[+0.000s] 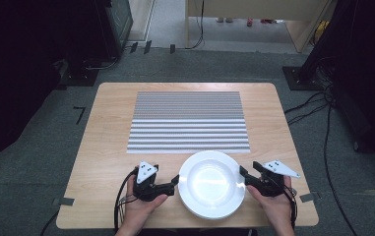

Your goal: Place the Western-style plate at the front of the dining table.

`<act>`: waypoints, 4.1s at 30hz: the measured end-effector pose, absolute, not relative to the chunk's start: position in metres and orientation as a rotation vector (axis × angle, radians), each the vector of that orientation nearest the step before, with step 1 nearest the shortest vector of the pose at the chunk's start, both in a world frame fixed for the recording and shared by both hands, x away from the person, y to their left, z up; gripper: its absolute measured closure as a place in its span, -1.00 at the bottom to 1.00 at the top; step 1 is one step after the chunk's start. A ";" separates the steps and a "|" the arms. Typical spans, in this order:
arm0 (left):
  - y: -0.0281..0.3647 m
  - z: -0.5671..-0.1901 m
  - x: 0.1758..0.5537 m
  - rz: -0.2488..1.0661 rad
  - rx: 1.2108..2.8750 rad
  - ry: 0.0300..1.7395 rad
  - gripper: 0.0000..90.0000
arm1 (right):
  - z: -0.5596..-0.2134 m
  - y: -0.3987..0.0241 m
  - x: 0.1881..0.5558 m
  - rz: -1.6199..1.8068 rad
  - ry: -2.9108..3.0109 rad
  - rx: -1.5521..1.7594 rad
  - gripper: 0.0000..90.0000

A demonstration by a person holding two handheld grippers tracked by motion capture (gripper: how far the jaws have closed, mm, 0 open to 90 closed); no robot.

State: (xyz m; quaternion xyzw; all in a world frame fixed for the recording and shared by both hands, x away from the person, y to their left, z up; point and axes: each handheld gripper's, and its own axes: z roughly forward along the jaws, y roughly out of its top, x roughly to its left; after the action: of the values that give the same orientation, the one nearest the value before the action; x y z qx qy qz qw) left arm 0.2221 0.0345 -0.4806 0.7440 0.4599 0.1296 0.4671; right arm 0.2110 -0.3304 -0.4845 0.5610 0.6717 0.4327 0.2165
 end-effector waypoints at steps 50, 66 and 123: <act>0.019 -0.494 0.212 0.155 1.883 1.034 0.04 | -0.488 -0.336 0.211 1.432 1.910 1.680 0.70; 0.018 -0.495 0.212 0.133 1.883 1.027 0.03 | -0.490 -0.344 0.212 1.420 1.843 1.749 0.63; 0.018 -0.498 0.213 0.082 1.866 1.035 0.00 | -0.497 -0.354 0.216 1.479 1.796 1.922 0.75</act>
State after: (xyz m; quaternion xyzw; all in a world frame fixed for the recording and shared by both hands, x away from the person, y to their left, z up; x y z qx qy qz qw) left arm 0.2128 0.0184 -0.4985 0.7655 0.4248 0.0337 0.4821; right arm 0.2157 -0.3538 -0.4965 0.6357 0.5940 0.4891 0.0617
